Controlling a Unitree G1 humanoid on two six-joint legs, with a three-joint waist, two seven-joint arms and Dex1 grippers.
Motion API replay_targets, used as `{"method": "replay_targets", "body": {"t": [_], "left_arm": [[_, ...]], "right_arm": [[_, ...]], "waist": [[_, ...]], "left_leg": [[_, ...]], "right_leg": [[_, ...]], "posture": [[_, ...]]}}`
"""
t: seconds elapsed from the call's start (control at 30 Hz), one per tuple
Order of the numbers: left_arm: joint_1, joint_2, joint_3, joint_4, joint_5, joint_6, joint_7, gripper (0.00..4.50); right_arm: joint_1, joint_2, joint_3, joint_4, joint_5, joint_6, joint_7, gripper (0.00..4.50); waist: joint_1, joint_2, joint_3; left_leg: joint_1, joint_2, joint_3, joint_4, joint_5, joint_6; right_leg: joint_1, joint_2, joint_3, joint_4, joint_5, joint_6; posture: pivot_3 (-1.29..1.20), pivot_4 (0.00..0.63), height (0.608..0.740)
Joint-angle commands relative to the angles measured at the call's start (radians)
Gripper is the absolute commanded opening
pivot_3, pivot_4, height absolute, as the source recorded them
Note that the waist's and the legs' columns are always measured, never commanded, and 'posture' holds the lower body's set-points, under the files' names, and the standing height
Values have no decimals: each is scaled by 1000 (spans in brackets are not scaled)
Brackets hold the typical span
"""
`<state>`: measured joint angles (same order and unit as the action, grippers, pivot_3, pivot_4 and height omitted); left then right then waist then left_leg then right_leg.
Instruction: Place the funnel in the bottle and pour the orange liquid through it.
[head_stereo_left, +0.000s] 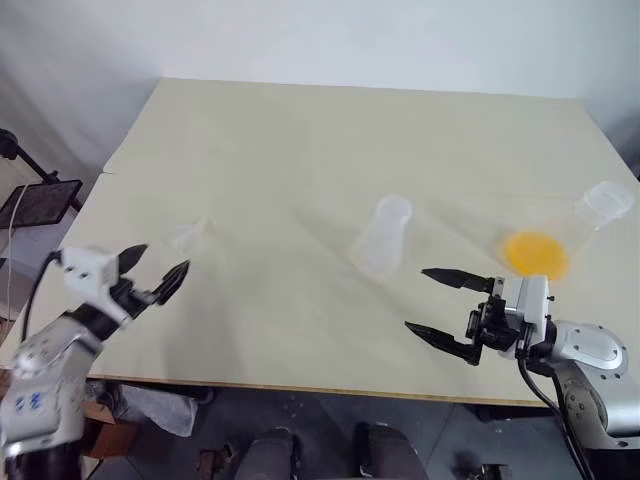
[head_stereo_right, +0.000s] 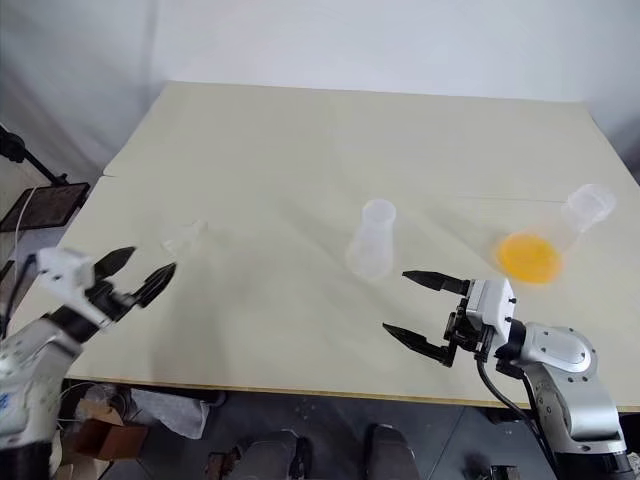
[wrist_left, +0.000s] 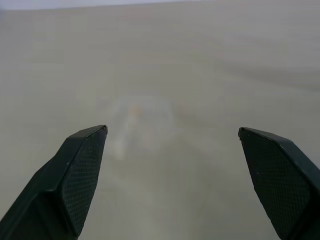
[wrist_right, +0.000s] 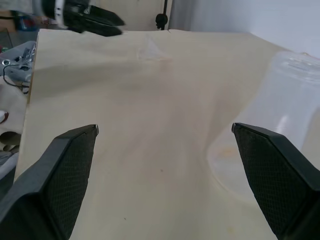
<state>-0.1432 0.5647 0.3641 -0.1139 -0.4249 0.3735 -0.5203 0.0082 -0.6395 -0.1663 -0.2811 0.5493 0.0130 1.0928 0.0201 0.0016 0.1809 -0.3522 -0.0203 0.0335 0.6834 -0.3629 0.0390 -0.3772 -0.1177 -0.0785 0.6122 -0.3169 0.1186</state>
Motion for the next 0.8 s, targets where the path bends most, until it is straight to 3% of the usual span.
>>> {"method": "replay_targets", "body": {"t": [0.03,0.17,0.4,0.53,0.8], "left_arm": [[-73,-1,-51,65,61,14,50,4464],[-202,-25,-123,225,150,-26,105,4464],[-298,-76,-166,331,173,-50,101,4464],[-323,-72,-167,366,184,-59,102,3573],[-307,-38,-151,356,171,-48,51,1070]], "right_arm": [[2,7,-19,-40,5,-14,-23,4500],[37,16,-15,-73,0,-15,-50,4500],[71,22,-32,-103,-3,-15,-102,4500],[96,23,-33,-116,-7,-27,-112,4500],[126,24,-39,-125,-14,-47,-131,4500]], "waist": [[-4,0,0],[-1,0,0],[3,-1,0],[3,-1,0],[3,-1,0]], "left_leg": [[0,0,0,0,0,0],[0,1,0,0,0,-1],[-1,0,2,2,0,0],[-1,1,1,2,0,-1],[0,1,1,2,0,-1]], "right_leg": [[0,1,0,0,0,0],[-1,2,-2,1,0,0],[0,2,-2,0,1,2],[0,2,-2,1,1,2],[0,2,-2,1,1,2]], "posture": [[0,150,740],[0,150,740],[0,150,740],[0,150,740],[0,150,740]]}}
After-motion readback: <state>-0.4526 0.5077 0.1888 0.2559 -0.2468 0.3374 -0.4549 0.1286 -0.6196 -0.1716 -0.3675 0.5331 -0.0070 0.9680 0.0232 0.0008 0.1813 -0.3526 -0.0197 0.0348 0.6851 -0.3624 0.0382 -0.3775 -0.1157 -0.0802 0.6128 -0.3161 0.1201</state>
